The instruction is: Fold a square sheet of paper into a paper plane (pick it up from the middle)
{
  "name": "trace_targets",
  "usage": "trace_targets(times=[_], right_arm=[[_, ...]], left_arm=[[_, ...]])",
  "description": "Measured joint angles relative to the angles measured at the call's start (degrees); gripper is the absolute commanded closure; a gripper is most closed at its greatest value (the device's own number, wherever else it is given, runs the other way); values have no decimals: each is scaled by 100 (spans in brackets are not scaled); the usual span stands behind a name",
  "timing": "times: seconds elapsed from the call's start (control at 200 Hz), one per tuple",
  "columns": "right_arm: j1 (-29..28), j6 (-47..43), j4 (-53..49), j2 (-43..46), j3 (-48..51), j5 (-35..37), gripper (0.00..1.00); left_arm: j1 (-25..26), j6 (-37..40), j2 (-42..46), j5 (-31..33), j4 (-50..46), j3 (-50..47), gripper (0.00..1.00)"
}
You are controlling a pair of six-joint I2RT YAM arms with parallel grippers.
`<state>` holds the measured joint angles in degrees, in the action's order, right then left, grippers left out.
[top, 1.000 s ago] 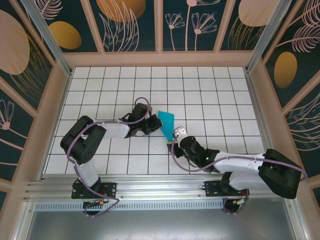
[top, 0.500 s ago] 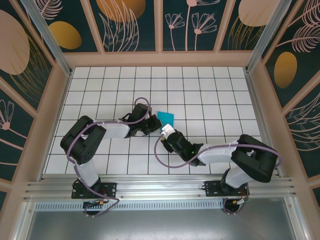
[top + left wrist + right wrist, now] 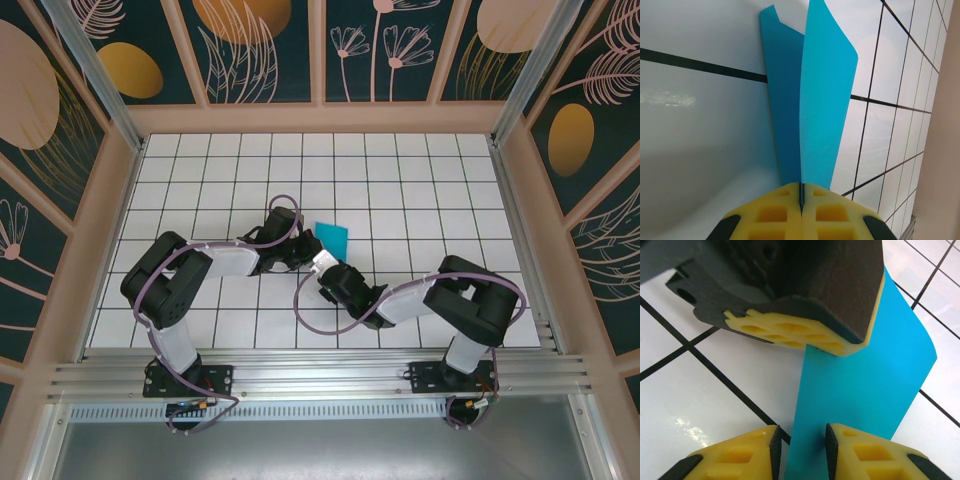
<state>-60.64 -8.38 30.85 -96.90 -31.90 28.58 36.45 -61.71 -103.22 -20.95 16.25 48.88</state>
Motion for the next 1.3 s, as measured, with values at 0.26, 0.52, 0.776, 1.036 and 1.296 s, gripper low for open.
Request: trace_targets(times=[0.26,0.52,0.776,1.036,1.296], right_arm=[[-22,-79,96,-127,-63,192,76],[-33,-175,205,-247,-72,348,85],[-61,-166,245,-302,-76,442,98],[-63,55,284,-302,-76,461,100],[111,682,369,-20,114,-68,100]], left_arm=[[0,0,0,35,0,0,97],[0,0,0,42,-4,0,96],[0,0,7,46,-72,0,92],[0,66,203,138,-232,0,63],[-7,199,1287,1023,-787,-26,31]])
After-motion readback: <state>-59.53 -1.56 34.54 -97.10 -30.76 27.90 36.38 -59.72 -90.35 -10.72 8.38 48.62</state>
